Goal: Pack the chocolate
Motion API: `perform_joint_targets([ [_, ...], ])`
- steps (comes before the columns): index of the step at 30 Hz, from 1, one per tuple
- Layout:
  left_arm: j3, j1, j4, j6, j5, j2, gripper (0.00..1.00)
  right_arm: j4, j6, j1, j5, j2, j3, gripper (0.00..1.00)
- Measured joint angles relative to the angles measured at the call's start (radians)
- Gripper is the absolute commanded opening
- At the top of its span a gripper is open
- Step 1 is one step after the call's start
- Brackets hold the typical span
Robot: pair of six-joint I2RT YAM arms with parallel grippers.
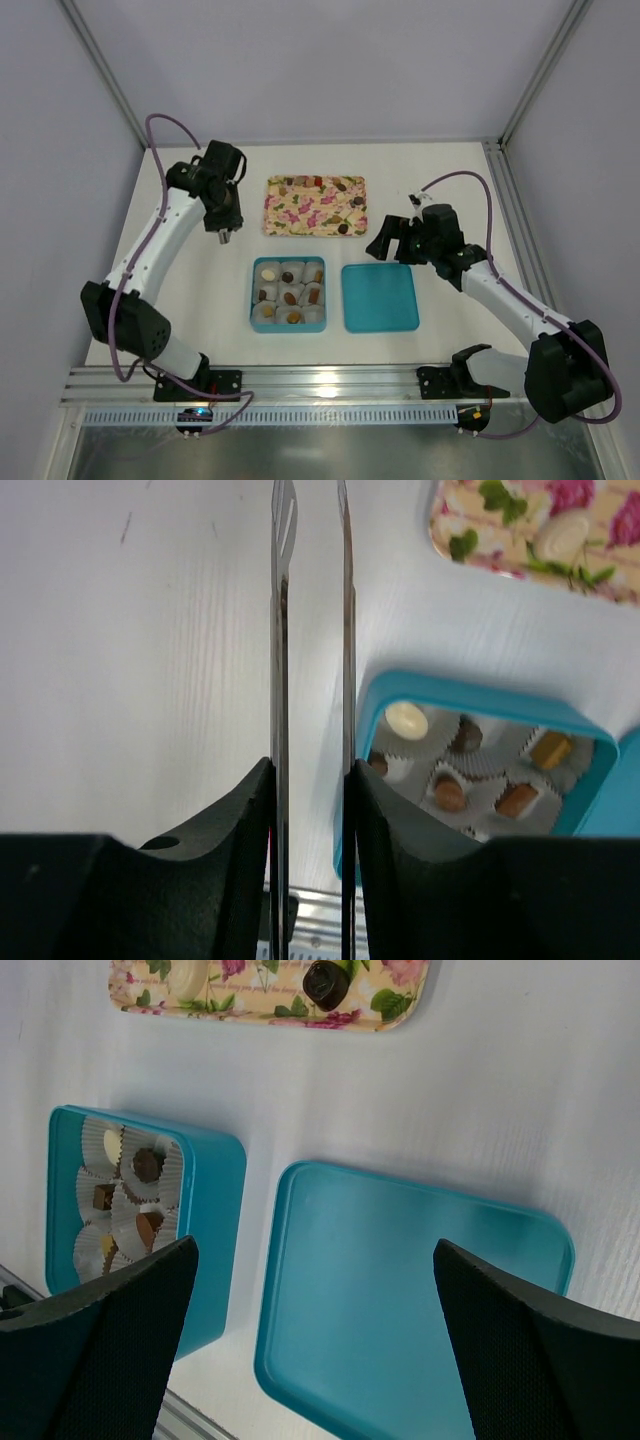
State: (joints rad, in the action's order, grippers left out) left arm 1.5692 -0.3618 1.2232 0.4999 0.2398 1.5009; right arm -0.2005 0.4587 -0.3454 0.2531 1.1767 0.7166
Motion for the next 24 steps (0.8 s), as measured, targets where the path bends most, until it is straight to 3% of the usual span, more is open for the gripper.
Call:
perform_joint_targets([
  [6,0.039,0.134,-0.159,-0.046,0.000,0.206,0.38,-0.018,-0.012,0.000,0.012,-0.016,0.013,1.00],
  [17,0.087,0.248,-0.337,-0.129,-0.019,0.427,0.40,-0.038,-0.013,0.000,0.013,-0.027,0.035,1.00],
  [24,0.101,0.314,-0.389,-0.151,-0.050,0.574,0.54,-0.076,-0.021,0.000,0.010,-0.027,0.067,1.00],
])
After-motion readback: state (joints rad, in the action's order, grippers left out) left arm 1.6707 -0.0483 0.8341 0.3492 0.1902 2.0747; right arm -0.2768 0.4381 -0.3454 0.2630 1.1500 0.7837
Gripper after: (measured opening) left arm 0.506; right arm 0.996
